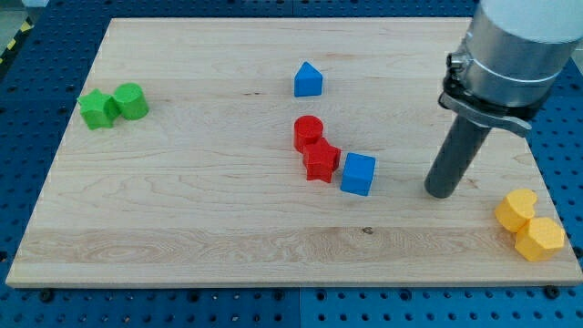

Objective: Push red star along with red circle below to the blue triangle

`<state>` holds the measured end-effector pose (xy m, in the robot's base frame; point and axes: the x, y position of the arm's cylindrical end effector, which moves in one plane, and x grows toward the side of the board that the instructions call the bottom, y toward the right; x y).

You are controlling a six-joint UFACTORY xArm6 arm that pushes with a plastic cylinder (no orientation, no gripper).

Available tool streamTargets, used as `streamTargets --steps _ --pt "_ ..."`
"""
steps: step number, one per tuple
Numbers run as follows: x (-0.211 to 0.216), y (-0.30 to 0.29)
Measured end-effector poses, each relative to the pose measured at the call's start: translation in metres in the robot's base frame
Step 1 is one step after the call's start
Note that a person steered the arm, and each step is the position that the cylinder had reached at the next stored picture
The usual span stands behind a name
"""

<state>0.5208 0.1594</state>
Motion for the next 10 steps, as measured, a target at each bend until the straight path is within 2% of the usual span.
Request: streamTargets --steps 2,10 --pt "0.0001 -0.0172" --pt "-0.0012 -0.0215"
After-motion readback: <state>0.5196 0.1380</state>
